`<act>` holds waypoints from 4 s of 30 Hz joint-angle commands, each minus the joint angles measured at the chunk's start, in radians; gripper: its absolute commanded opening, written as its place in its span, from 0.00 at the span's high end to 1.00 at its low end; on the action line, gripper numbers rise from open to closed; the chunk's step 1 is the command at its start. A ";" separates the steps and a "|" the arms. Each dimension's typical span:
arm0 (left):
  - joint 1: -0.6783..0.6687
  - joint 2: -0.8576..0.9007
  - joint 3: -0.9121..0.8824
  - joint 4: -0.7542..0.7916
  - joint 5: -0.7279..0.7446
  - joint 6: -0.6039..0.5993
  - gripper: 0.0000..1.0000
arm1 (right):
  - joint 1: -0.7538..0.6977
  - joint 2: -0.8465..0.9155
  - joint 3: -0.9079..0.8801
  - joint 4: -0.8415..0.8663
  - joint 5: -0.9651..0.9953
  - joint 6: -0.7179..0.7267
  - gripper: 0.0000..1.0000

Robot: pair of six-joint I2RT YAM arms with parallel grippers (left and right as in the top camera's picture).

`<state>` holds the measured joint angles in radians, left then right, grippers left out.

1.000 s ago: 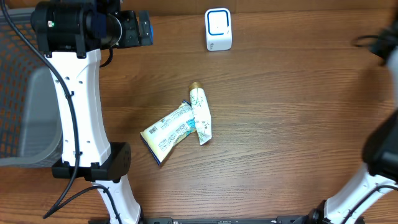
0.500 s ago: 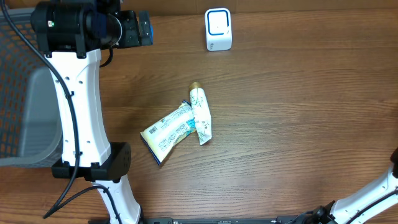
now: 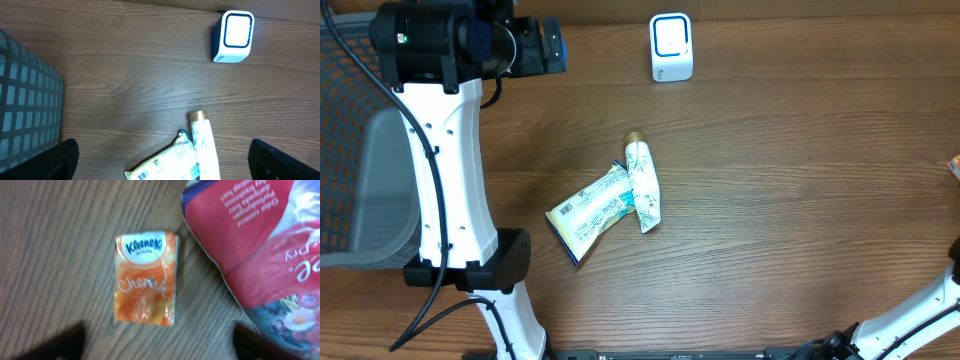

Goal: Scan the item barcode

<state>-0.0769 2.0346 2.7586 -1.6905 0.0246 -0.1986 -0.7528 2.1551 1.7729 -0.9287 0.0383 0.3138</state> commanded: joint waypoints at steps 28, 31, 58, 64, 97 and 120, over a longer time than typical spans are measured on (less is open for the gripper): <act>-0.002 -0.021 0.007 0.001 -0.006 0.019 0.01 | 0.853 -0.290 -0.058 -0.154 -0.672 -0.277 0.00; -0.002 -0.021 0.007 0.001 -0.006 0.019 0.00 | 0.979 -0.251 -0.073 -0.092 -0.570 -0.186 0.00; -0.002 -0.021 0.007 0.001 -0.006 0.019 0.00 | 1.500 -0.050 -0.074 0.089 0.050 0.010 0.40; -0.002 -0.021 0.007 0.001 -0.006 0.019 0.00 | 1.493 0.000 -0.097 0.092 0.051 0.010 0.42; -0.002 -0.021 0.007 0.001 -0.006 0.019 0.01 | 1.254 0.013 0.013 -0.227 0.009 -0.240 0.28; -0.002 -0.021 0.007 0.001 -0.006 0.019 0.01 | 1.250 0.014 -0.051 -0.175 0.073 -0.293 0.10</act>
<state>-0.0769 2.0346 2.7586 -1.6905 0.0246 -0.1986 0.4477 2.1689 1.7271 -1.1110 -0.0513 0.0311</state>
